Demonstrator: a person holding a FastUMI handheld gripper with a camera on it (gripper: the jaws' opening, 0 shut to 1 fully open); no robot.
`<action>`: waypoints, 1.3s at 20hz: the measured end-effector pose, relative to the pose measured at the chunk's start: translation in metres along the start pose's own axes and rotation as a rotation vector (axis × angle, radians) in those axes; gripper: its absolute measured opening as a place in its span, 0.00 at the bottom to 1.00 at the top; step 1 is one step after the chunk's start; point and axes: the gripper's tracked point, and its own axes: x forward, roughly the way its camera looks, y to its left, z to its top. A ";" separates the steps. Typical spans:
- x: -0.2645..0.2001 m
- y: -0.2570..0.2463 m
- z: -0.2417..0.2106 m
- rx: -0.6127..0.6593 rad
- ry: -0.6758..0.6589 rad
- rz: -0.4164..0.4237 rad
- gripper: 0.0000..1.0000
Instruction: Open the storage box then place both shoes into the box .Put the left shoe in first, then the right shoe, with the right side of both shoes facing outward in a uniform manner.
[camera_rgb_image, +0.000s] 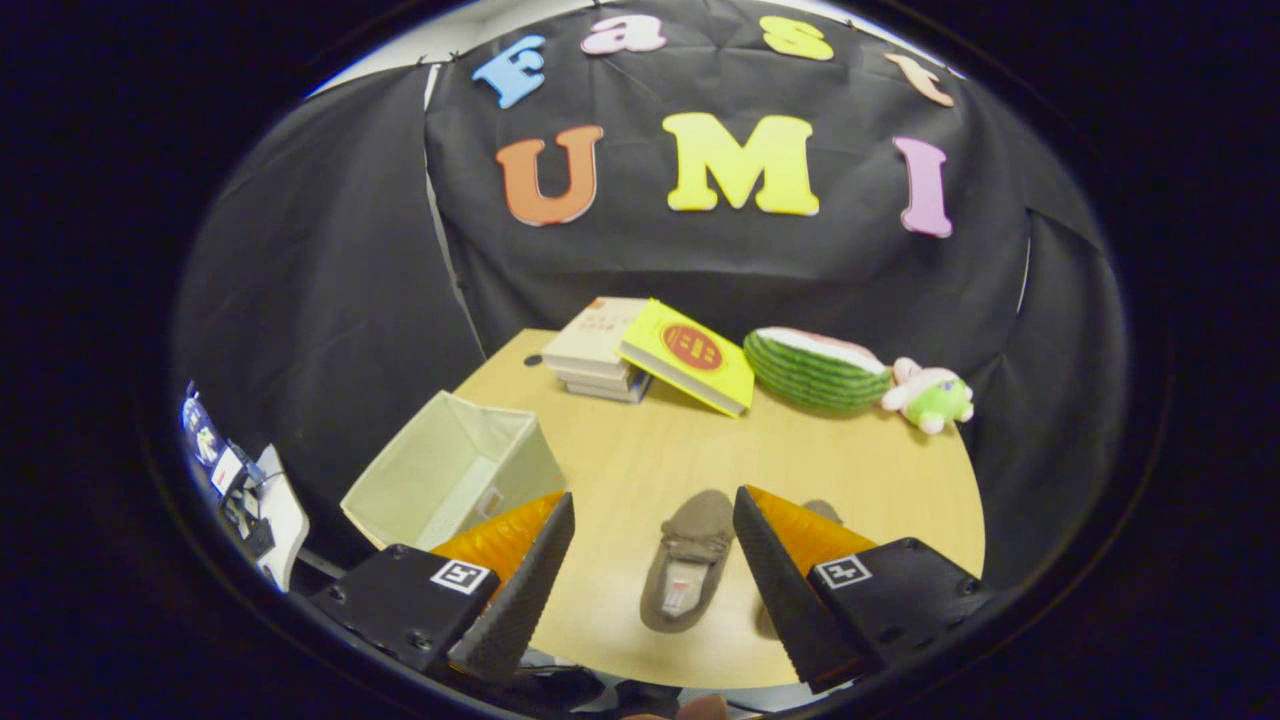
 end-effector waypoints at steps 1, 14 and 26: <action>0.011 -0.006 -0.014 0.010 0.044 0.002 1.00; 0.113 -0.050 -0.145 0.255 0.462 0.044 0.97; 0.130 -0.056 -0.166 0.443 0.632 0.074 0.20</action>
